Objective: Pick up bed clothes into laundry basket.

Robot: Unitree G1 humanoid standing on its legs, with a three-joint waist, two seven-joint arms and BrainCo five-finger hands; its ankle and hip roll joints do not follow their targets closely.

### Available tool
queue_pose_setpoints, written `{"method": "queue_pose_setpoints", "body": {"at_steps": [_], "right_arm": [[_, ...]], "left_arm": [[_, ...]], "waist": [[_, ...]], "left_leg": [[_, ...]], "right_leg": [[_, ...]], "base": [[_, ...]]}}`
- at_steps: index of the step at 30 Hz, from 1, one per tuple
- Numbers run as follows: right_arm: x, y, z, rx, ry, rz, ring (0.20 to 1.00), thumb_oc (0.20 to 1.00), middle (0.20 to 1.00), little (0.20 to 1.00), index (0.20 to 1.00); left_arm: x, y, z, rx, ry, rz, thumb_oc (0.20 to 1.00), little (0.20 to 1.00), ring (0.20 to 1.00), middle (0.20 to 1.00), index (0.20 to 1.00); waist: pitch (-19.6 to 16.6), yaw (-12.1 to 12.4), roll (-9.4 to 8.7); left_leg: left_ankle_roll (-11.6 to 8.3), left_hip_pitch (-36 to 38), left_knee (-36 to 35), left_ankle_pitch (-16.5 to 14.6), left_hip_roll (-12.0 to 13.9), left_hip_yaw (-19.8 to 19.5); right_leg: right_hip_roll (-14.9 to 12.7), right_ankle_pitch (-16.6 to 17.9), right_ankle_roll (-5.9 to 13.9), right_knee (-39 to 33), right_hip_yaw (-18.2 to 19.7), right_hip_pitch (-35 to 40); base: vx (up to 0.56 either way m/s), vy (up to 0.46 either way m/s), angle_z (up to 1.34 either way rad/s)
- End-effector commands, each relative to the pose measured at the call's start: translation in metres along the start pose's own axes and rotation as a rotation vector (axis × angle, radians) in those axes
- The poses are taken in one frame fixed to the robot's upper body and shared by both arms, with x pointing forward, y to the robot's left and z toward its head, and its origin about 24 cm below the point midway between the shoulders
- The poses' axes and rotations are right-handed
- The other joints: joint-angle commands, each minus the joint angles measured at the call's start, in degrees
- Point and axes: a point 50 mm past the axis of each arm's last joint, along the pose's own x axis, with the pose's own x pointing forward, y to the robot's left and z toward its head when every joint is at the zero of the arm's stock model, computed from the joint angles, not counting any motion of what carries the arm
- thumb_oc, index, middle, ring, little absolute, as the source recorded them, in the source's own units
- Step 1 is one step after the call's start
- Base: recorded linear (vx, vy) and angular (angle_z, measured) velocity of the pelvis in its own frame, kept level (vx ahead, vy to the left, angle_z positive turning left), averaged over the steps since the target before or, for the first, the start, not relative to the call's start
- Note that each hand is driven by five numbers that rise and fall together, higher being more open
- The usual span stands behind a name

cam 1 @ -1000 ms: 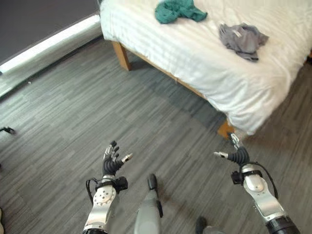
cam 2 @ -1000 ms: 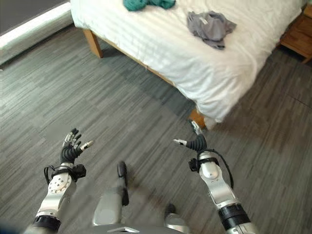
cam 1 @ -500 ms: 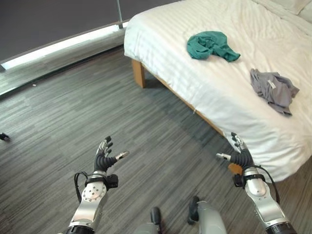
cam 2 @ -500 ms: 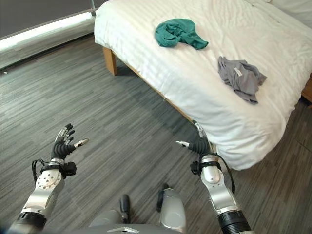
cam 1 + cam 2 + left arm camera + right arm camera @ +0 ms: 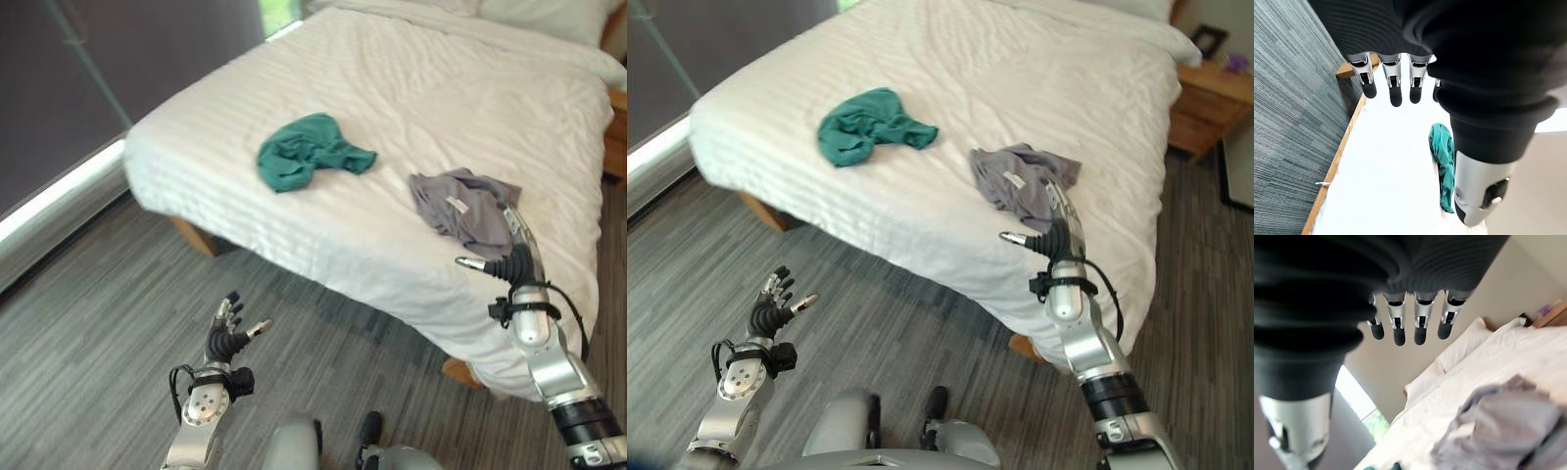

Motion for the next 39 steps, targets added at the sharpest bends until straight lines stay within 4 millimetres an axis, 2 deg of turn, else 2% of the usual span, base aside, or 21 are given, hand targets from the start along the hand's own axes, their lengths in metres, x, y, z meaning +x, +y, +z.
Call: {"method": "queue_pose_setpoints", "body": {"at_steps": [1, 2, 4, 8, 14, 15, 17, 18, 19, 22, 23, 25, 27, 28, 29, 31, 32, 33, 35, 36, 39], "right_arm": [[0.028, -0.023, -0.005, -0.155, -0.036, -0.061, 1.000, 1.000, 1.000, 1.000, 1.000], [0.028, -0.023, -0.004, -0.156, -0.038, -0.060, 1.000, 1.000, 1.000, 1.000, 1.000], [0.026, -0.024, -0.020, -0.181, 0.028, -0.037, 1.000, 1.000, 1.000, 1.000, 1.000], [0.036, -0.011, -0.031, -0.220, 0.092, 0.047, 1.000, 1.000, 1.000, 1.000, 1.000], [0.041, 0.012, -0.062, -0.251, 0.312, 0.154, 1.000, 1.000, 1.000, 1.000, 1.000], [0.041, 0.013, -0.062, -0.249, 0.310, 0.154, 1.000, 1.000, 1.000, 1.000, 1.000], [0.017, 0.031, -0.093, -0.202, 0.545, 0.239, 1.000, 1.000, 1.000, 1.000, 1.000], [0.000, 0.037, -0.109, -0.151, 0.686, 0.275, 1.000, 1.000, 1.000, 1.000, 1.000], [0.000, 0.037, -0.109, -0.149, 0.685, 0.276, 1.000, 1.000, 1.000, 1.000, 1.000], [-0.030, 0.045, -0.127, -0.109, 0.826, 0.345, 1.000, 1.000, 1.000, 1.000, 1.000], [-0.040, 0.050, -0.131, -0.102, 0.861, 0.380, 0.934, 0.934, 0.934, 0.934, 0.934], [-0.048, 0.057, -0.132, -0.089, 0.883, 0.415, 0.200, 0.200, 0.200, 0.200, 0.200], [-0.055, 0.068, -0.129, -0.060, 0.877, 0.466, 0.200, 0.200, 0.200, 0.200, 0.200], [-0.053, 0.076, -0.120, -0.030, 0.816, 0.479, 0.200, 0.200, 0.200, 0.200, 0.200], [-0.052, 0.080, -0.114, 0.006, 0.780, 0.474, 0.200, 0.200, 0.200, 0.200, 0.200], [-0.035, 0.082, -0.089, 0.087, 0.601, 0.449, 0.200, 0.200, 0.200, 0.200, 0.200], [-0.021, 0.069, -0.075, 0.109, 0.483, 0.420, 0.200, 0.200, 0.200, 0.200, 0.200], [-0.021, 0.068, -0.075, 0.108, 0.486, 0.419, 0.200, 0.200, 0.200, 0.200, 0.200], [-0.010, 0.039, -0.052, 0.119, 0.289, 0.368, 0.200, 0.200, 0.200, 0.200, 0.200], [-0.005, 0.001, -0.036, 0.078, 0.136, 0.300, 0.200, 0.200, 0.200, 0.200, 0.200], [-0.015, -0.040, -0.022, 0.045, 0.007, 0.242, 0.200, 0.200, 0.200, 0.200, 0.200]], "left_arm": [[0.005, 0.005, 0.024, -0.053, -0.127, 0.018, 1.000, 1.000, 1.000, 1.000, 1.000], [0.005, 0.005, 0.024, -0.055, -0.126, 0.018, 1.000, 1.000, 1.000, 1.000, 1.000], [0.004, 0.006, 0.020, -0.043, -0.103, 0.000, 1.000, 1.000, 1.000, 1.000, 1.000], [0.005, 0.007, 0.020, -0.010, -0.097, -0.056, 1.000, 1.000, 1.000, 1.000, 1.000], [0.007, 0.002, 0.025, -0.036, -0.108, -0.111, 1.000, 1.000, 1.000, 1.000, 1.000], [0.007, 0.003, 0.025, -0.036, -0.109, -0.110, 1.000, 1.000, 1.000, 1.000, 1.000], [0.012, -0.001, 0.036, -0.051, -0.146, -0.149, 1.000, 1.000, 1.000, 1.000, 1.000], [0.011, -0.002, 0.053, -0.079, -0.220, -0.192, 1.000, 1.000, 1.000, 1.000, 1.000], [0.010, -0.001, 0.053, -0.078, -0.220, -0.191, 1.000, 1.000, 1.000, 1.000, 1.000], [0.005, 0.005, 0.093, -0.098, -0.396, -0.238, 1.000, 1.000, 1.000, 1.000, 1.000], [0.004, 0.009, 0.107, -0.090, -0.461, -0.232, 1.000, 1.000, 1.000, 1.000, 1.000], [0.003, 0.012, 0.117, -0.078, -0.507, -0.222, 1.000, 1.000, 1.000, 1.000, 1.000], [0.007, 0.014, 0.131, -0.013, -0.567, -0.190, 1.000, 1.000, 1.000, 1.000, 1.000], [0.009, 0.014, 0.153, 0.107, -0.672, -0.140, 1.000, 1.000, 1.000, 1.000, 1.000], [0.011, 0.015, 0.162, 0.184, -0.715, -0.105, 1.000, 1.000, 1.000, 1.000, 1.000], [0.020, 0.014, 0.172, 0.331, -0.746, -0.025, 1.000, 1.000, 1.000, 1.000, 1.000], [0.027, 0.017, 0.176, 0.419, -0.748, 0.035, 1.000, 1.000, 1.000, 1.000, 1.000], [0.027, 0.016, 0.177, 0.419, -0.749, 0.033, 1.000, 1.000, 1.000, 1.000, 1.000], [0.044, 0.022, 0.176, 0.598, -0.707, 0.130, 1.000, 1.000, 1.000, 1.000, 1.000], [0.063, 0.033, 0.172, 0.782, -0.630, 0.212, 1.000, 1.000, 1.000, 1.000, 1.000], [0.082, 0.056, 0.163, 1.106, -0.498, 0.316, 1.000, 1.000, 1.000, 1.000, 1.000]], "waist": [[2.4, 3.8, 1.05], [2.6, 3.8, 1.22], [1.8, 3.6, 1.66], [1.1, 4.6, 0.84], [1.4, 6.6, 1.52], [1.3, 6.5, 1.49], [2.0, 7.2, 2.78], [1.8, 7.7, 3.46], [1.7, 7.6, 3.40], [1.4, 8.4, 4.23], [1.2, 8.6, 4.31], [1.0, 8.8, 4.19], [0.5, 8.8, 3.75], [0.2, 8.3, 3.06], [0.0, 7.6, 2.65], [0.0, 5.7, 1.63], [-0.3, 4.3, 1.16], [-0.4, 4.5, 1.25], [-0.9, 1.9, 0.64], [-1.8, -1.2, 0.27], [-3.1, -5.2, 0.24]], "left_leg": [[-2.58, 11.1, -17.7, 10.9, 1.3, -7.3], [-2.63, 11.8, -18.6, 11.2, 1.5, -7.2], [-3.08, 13.5, -20.1, 12.2, 1.7, -5.4], [-2.48, 15.2, -20.1, 11.5, -0.1, -4.4], [-1.95, 14.0, -20.1, 11.3, -1.5, -3.6], [-1.94, 13.9, -20.1, 11.3, -1.5, -3.6], [-2.08, 11.9, -20.1, 11.9, -2.0, -4.0], [-2.10, 11.0, -20.1, 12.0, -2.5, -4.5], [-2.10, 10.9, -20.1, 12.0, -2.5, -4.6], [-2.14, 10.6, -20.1, 11.8, -2.6, -4.9], [-2.18, 10.6, -20.1, 11.6, -2.7, -4.8], [-2.18, 10.9, -20.1, 11.4, -2.6, -4.7], [-2.13, 11.5, -20.1, 10.8, -2.5, -4.4], [-2.18, 12.2, -20.1, 10.2, -2.3, -3.9], [-2.25, 12.5, -20.1, 10.0, -2.1, -3.5], [-2.19, 13.6, -20.1, 9.0, -1.7, -2.1], [-2.08, 14.0, -20.1, 8.6, -1.4, -1.4], [-2.04, 13.8, -20.1, 8.9, -1.4, -1.4], [-1.61, 14.9, -20.1, 8.1, -0.8, 0.6], [-1.18, 16.3, -20.1, 6.9, -0.2, 2.5], [-0.64, 18.1, -20.1, 5.6, 0.0, 5.0]], "right_leg": [[-3.4, -2.6, 7.56, -0.2, 1.1, 2.9], [-3.3, -2.6, 7.51, -0.2, 1.2, 3.1], [-3.1, -3.1, 7.10, -0.2, 0.5, 4.1], [-4.5, -2.8, 7.40, 0.2, 0.7, 5.3], [-6.4, -2.1, 8.62, -0.2, 0.2, 4.2], [-6.4, -2.1, 8.63, -0.2, 0.2, 4.1], [-6.7, -1.8, 8.71, -0.2, -0.2, 2.3], [-6.7, -2.0, 8.79, -0.2, -0.6, 1.8], [-6.7, -2.0, 8.79, -0.2, -0.6, 1.8], [-6.8, -2.4, 9.15, -0.2, -1.2, 1.7], [-6.9, -2.5, 9.27, -0.2, -1.4, 1.9], [-7.0, -2.7, 9.40, -0.2, -1.4, 2.2], [-7.2, -2.9, 9.50, -0.2, -1.3, 2.7], [-7.4, -2.9, 9.70, -0.2, -1.2, 3.0], [-7.5, -2.8, 9.83, -0.2, -0.9, 3.0], [-7.8, -2.5, 10.34, -0.2, 0.2, 3.0], [-8.0, -2.2, 10.65, -0.2, 0.9, 2.8], [-8.0, -1.9, 10.65, -0.2, 1.0, 2.5], [-8.3, -1.2, 11.31, -0.2, 2.5, 2.0], [-8.7, -0.8, 11.94, -0.2, 4.0, 1.9], [-9.0, 0.0, 12.72, -0.2, 6.4, 1.8]], "base": [[0.26, 0.125, -0.77], [0.34, 0.180, -1.09], [0.20, 0.110, -0.98], [0.20, 0.080, -0.30], [0.09, 0.034, 0.13], [0.01, 0.026, 0.17], [-0.02, 0.018, 0.35], [0.00, 0.011, 0.26], [0.03, 0.014, 0.16], [0.03, 0.007, 0.23], [0.03, -0.004, 0.18], [0.03, -0.004, 0.11], [0.07, -0.005, -0.01], [0.09, 0.002, -0.04], [0.07, 0.018, -0.08], [0.06, 0.039, -0.14], [0.04, 0.042, -0.25], [0.03, 0.055, -0.25], [0.08, 0.099, -0.41], [0.14, 0.155, -0.60], [0.13, 0.153, -0.81]]}}
